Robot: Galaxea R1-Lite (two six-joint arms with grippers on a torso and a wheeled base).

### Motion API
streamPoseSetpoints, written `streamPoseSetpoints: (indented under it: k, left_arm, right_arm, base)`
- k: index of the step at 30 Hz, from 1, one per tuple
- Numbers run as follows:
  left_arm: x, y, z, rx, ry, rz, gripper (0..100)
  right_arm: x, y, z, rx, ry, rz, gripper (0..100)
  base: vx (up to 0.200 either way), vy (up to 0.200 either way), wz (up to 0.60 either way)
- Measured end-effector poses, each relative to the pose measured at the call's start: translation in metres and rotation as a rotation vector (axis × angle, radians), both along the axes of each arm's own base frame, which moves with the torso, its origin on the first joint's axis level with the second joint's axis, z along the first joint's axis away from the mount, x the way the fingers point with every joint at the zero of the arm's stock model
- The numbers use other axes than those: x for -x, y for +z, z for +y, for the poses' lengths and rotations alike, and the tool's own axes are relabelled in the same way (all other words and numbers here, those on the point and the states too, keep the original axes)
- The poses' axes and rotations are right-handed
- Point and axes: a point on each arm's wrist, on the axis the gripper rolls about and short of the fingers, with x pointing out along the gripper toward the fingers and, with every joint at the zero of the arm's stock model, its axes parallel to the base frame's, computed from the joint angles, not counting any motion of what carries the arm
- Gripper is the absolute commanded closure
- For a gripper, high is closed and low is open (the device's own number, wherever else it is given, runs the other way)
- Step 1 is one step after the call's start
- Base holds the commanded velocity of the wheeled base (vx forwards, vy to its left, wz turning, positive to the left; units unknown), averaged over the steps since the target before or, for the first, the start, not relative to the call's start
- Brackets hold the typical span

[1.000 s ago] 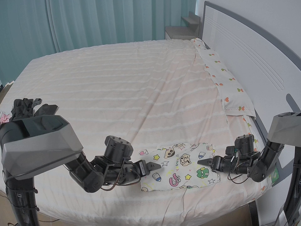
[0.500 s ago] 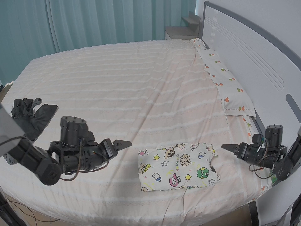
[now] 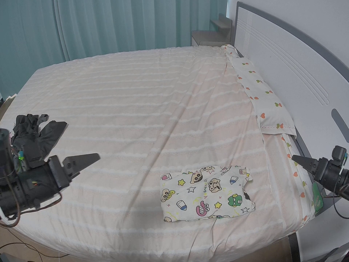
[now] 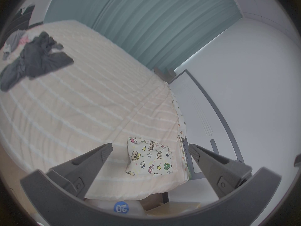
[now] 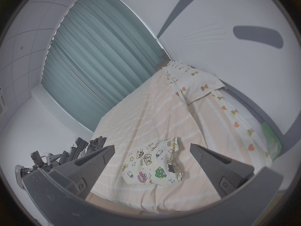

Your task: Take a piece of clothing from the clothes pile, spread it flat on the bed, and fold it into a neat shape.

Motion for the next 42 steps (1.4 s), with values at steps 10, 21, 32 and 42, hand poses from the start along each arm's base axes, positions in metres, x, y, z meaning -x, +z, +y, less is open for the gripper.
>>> streamPoseSetpoints:
  k: [10,21,32,42]
  left_arm:
    - [0.085,0.023,0.042,-0.113,0.130,-0.192,0]
    - [0.172,-0.015,0.070,-0.427,0.392,-0.297,0]
    - [0.174,-0.087,0.068,-0.558,0.553,-0.455,0]
    - [0.170,-0.110,0.064,-0.669,0.350,-0.468,0]
  right_arm:
    - [0.089,0.027,-0.005,0.075,0.000,-0.153,0]
    - [0.171,-0.011,-0.006,0.320,0.009,-0.361,0]
    - [0.187,-0.052,-0.008,0.427,-0.096,-0.452,0]
    - [0.188,-0.067,-0.014,0.524,-0.308,-0.337,0]
  base:
    - [0.000,0.000,0.00]
    - [0.000,0.000,0.00]
    - [0.000,0.000,0.00]
    - [0.000,0.000,0.00]
